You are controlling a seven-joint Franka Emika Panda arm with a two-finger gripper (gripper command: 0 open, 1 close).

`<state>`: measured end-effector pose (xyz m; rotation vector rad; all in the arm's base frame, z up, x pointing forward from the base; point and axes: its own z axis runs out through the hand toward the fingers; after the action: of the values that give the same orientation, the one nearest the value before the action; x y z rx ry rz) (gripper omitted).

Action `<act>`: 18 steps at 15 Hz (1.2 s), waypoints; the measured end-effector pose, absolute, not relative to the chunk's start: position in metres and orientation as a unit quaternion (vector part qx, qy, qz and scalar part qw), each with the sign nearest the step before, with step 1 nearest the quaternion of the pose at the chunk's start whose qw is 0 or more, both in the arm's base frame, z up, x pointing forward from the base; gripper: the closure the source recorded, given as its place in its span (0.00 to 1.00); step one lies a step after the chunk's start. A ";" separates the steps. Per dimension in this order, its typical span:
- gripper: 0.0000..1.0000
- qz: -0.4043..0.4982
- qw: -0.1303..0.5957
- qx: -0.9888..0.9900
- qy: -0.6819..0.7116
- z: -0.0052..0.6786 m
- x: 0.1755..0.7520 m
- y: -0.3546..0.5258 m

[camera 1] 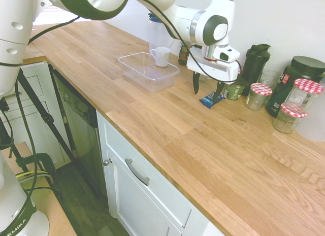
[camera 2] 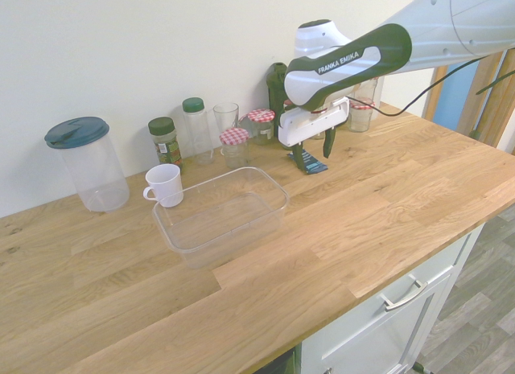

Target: Put the protein bar into the container

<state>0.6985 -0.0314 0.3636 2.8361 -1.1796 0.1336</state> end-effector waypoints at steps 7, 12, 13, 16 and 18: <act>0.00 0.050 0.027 0.921 -0.386 0.353 0.730 -0.047; 1.00 0.043 0.021 0.923 -0.382 0.345 0.739 -0.055; 1.00 0.041 0.018 0.923 -0.382 0.343 0.740 -0.056; 1.00 0.039 0.014 0.924 -0.380 0.343 0.740 -0.058; 1.00 0.039 0.014 0.924 -0.380 0.343 0.740 -0.058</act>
<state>0.7399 -0.0580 0.3427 2.8779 -1.1824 0.1210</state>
